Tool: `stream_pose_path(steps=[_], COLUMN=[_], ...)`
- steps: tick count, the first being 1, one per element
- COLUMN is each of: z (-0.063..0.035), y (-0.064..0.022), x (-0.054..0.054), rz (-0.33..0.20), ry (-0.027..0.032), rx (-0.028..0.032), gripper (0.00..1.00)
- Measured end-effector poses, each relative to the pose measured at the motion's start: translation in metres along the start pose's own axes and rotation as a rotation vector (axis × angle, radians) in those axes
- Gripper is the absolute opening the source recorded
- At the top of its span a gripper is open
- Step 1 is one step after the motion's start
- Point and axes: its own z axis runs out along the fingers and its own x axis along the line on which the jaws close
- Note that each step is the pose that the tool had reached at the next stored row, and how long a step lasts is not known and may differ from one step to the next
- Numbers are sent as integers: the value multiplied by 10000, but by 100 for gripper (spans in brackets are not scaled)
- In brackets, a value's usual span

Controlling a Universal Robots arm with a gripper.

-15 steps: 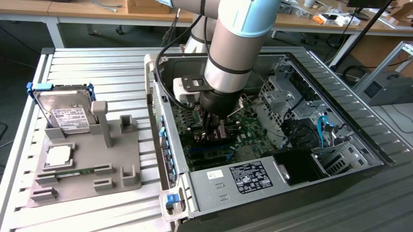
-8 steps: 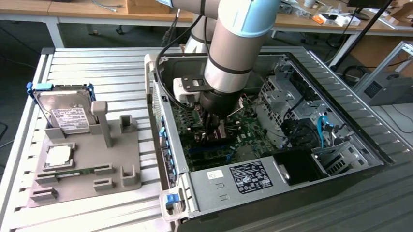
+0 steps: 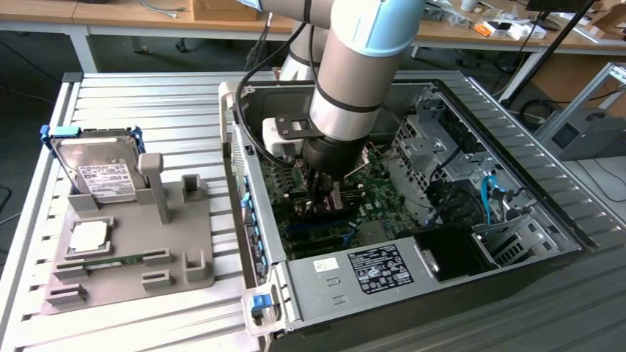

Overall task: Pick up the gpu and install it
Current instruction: 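Insert the gpu into the slot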

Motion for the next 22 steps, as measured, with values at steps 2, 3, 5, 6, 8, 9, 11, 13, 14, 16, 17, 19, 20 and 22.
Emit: stream_pose_path(steps=[2, 3, 5, 6, 8, 9, 11, 13, 14, 16, 17, 19, 20, 22], z=[-7, -10, -18, -20, -21, -21, -23, -23, -23, -23, -23, -23, -23, -23], y=[0, 0, 0, 0, 0, 0, 1, 0, 1, 1, 0, 0, 0, 0], x=[0, 0, 0, 0, 0, 0, 0, 0, 0, 0, 0, 0, 0, 0], rz=[0, 0, 0, 0, -1, 0, -29, -103, -119, -131, -159, -256, -293, -332], ry=[2, 1, 3, 1, -1, -1, 3, 4, 5, 5, 5, 7, 8, 9], rx=[-1, -1, -2, -1, 0, 0, -2, -2, -2, -2, -2, -2, -2, -2], gripper=[27, 27, 27, 27, 27, 27, 27, 27, 27, 27, 27, 27, 27, 27])
